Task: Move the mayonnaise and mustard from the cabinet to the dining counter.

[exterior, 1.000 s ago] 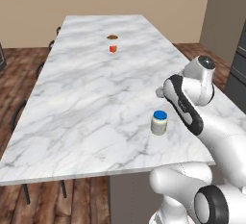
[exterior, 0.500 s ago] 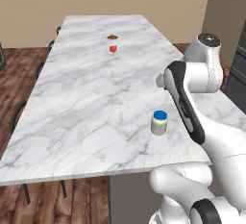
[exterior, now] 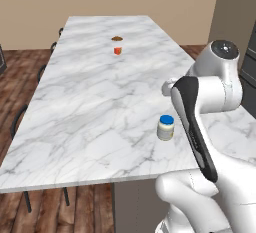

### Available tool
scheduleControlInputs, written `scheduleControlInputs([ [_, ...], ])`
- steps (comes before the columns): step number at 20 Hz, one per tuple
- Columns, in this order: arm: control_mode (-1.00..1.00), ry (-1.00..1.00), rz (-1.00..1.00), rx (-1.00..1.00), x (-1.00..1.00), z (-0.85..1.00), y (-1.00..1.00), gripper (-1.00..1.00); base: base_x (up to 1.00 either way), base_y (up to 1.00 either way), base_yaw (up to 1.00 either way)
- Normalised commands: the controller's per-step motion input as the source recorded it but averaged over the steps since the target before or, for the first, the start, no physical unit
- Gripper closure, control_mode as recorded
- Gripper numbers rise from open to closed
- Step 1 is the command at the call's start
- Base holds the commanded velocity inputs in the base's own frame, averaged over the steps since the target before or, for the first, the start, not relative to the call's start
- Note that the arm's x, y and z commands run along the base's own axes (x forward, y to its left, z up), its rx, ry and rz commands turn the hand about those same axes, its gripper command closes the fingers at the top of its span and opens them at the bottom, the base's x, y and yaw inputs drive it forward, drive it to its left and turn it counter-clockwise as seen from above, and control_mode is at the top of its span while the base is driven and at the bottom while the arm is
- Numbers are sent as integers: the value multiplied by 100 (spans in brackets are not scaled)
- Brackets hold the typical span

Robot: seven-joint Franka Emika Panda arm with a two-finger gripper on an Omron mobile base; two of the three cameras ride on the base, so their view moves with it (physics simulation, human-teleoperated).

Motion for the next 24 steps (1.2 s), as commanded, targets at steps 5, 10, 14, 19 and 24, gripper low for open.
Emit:
scheduleControlInputs([
  [5,-100,-19,-3,0,-33,0,3,-100,0,0,0],
  [10,-100,-21,-1,2,-12,0,0,-100,0,0,0],
  [14,-100,-2,0,1,0,0,0,-100,0,0,0],
  [19,100,0,0,0,0,0,0,-100,0,0,0],
  [24,100,0,0,0,0,0,0,-100,-44,-53,-11],
])
